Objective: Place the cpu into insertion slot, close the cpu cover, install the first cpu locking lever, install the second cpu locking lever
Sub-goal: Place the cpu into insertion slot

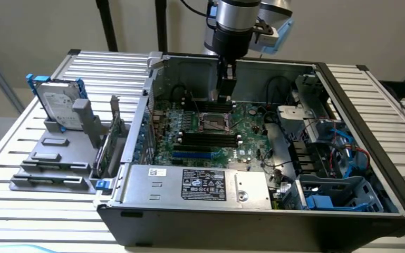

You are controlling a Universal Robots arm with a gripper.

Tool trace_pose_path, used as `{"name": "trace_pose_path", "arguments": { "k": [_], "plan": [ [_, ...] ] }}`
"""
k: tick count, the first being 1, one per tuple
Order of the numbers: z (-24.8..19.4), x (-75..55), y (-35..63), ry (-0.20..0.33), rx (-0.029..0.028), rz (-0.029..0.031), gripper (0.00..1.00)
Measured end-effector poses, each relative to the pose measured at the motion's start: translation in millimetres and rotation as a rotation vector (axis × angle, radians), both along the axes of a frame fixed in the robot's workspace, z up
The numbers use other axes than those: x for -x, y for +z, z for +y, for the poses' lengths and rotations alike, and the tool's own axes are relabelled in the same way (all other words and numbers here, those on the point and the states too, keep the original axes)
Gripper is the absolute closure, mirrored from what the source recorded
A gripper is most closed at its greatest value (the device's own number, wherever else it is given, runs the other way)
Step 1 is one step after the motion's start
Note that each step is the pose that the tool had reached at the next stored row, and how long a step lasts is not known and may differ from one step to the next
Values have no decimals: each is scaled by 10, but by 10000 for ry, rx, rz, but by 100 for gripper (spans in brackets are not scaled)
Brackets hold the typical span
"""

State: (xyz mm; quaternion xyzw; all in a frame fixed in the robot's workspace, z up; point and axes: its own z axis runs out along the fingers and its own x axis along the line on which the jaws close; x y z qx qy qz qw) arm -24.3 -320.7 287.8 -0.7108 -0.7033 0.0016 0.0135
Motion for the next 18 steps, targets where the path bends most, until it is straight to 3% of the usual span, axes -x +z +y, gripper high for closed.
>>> {"name": "trace_pose_path", "arguments": {
  "k": [18],
  "plan": [
    [-29, 0, -324, -1, 49, 1, 46]
  ]
}}
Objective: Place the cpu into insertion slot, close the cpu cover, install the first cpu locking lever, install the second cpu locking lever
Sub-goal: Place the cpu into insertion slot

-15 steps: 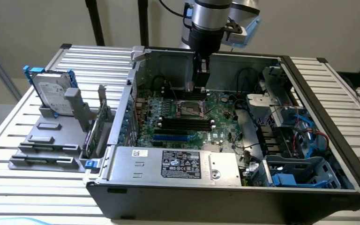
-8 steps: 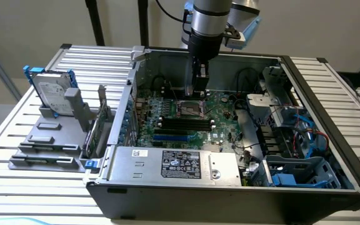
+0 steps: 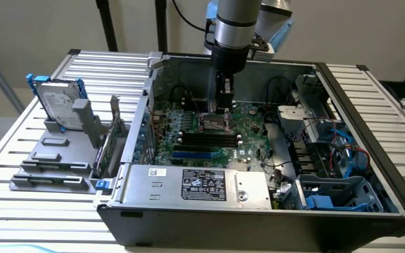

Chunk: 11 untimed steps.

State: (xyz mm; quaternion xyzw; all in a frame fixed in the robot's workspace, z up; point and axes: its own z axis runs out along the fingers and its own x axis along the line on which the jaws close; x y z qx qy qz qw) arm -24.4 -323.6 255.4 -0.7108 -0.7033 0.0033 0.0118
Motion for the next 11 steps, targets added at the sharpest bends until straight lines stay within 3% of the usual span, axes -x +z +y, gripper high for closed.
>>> {"name": "trace_pose_path", "arguments": {
  "k": [6, 11],
  "plan": [
    [-18, 0, -107, -1, 21, -1, 46],
    [-19, 0, -197, 0, 75, -2, 46]
  ]
}}
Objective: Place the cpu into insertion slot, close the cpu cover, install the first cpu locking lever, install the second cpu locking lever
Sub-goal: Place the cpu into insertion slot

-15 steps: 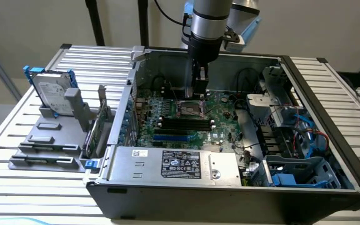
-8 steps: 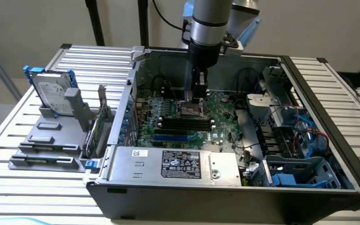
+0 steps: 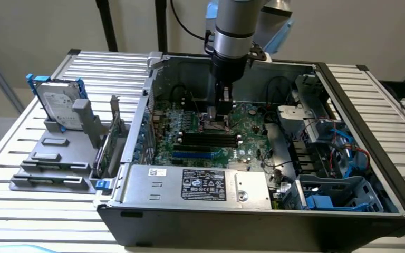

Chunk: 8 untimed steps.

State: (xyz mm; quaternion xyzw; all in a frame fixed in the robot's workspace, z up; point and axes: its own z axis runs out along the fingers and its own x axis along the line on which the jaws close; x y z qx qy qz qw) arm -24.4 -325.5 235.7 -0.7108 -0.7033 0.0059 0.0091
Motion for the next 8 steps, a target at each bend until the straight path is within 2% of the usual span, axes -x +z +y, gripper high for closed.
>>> {"name": "trace_pose_path", "arguments": {
  "k": [8],
  "plan": [
    [0, 13, -120, 0, 154, 1, 46]
  ]
}}
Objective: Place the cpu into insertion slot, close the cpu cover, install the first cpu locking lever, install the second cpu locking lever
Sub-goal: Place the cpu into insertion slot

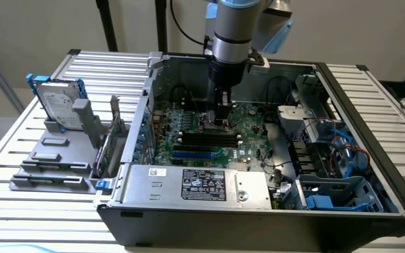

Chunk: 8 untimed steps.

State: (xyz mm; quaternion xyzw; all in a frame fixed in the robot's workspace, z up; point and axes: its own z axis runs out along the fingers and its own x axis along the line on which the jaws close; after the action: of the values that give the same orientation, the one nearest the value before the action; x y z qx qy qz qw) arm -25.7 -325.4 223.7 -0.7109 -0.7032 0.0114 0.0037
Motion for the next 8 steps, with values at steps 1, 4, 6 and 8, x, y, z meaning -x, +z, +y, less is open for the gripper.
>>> {"name": "trace_pose_path", "arguments": {
  "k": [1, 4, 6, 8],
  "plan": [
    [2, 2, -13, -1, 24, 0, 46],
    [6, 5, -45, -1, 79, -1, 46],
    [13, 9, -60, 0, 101, 0, 46],
    [21, 15, -71, 0, 115, 2, 46]
  ]
}}
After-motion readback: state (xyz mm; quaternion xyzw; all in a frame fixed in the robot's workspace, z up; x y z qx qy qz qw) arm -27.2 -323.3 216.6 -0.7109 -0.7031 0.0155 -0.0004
